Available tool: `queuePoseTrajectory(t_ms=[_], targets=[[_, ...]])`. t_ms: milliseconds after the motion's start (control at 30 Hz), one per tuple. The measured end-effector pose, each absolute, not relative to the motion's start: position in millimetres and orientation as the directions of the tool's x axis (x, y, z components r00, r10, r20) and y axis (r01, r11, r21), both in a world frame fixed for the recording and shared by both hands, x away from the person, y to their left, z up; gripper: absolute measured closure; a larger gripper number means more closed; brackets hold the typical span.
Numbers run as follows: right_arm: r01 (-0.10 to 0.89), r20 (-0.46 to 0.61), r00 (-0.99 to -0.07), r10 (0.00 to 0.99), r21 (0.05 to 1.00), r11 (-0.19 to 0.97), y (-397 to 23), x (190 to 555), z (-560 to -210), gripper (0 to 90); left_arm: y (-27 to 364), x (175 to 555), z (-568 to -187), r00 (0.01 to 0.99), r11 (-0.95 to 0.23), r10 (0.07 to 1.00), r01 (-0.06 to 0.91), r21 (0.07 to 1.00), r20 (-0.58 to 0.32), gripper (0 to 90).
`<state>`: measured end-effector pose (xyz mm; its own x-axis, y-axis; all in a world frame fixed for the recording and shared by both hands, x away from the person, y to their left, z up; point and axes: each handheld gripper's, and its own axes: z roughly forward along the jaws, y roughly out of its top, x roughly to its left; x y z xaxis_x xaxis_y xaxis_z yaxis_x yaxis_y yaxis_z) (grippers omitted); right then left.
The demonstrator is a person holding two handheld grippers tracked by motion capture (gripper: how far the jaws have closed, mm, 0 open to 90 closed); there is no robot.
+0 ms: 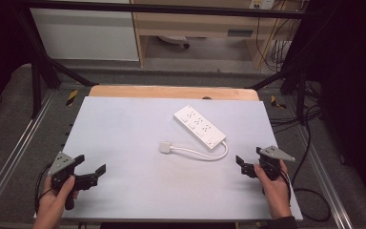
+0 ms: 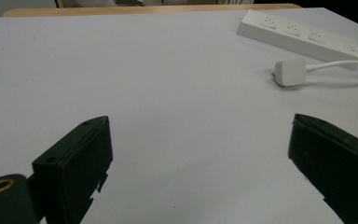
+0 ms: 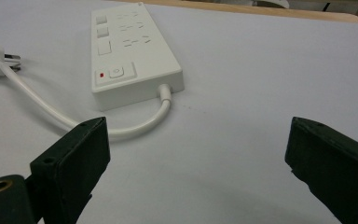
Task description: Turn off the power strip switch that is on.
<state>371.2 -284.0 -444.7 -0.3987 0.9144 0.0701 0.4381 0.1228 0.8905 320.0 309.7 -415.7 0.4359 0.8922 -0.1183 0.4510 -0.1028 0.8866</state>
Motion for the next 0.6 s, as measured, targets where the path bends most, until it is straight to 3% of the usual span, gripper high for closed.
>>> queuePoseTrajectory(t_ms=[600], targets=[[0.428, 0.067, -0.409, 0.910, 0.895, 0.127, -280.0, 367.6, -439.0, 5.5, 310.4, 320.4, -415.6, 0.419, -0.099, 0.901, 0.447, 0.889, -0.110, 6.2]])
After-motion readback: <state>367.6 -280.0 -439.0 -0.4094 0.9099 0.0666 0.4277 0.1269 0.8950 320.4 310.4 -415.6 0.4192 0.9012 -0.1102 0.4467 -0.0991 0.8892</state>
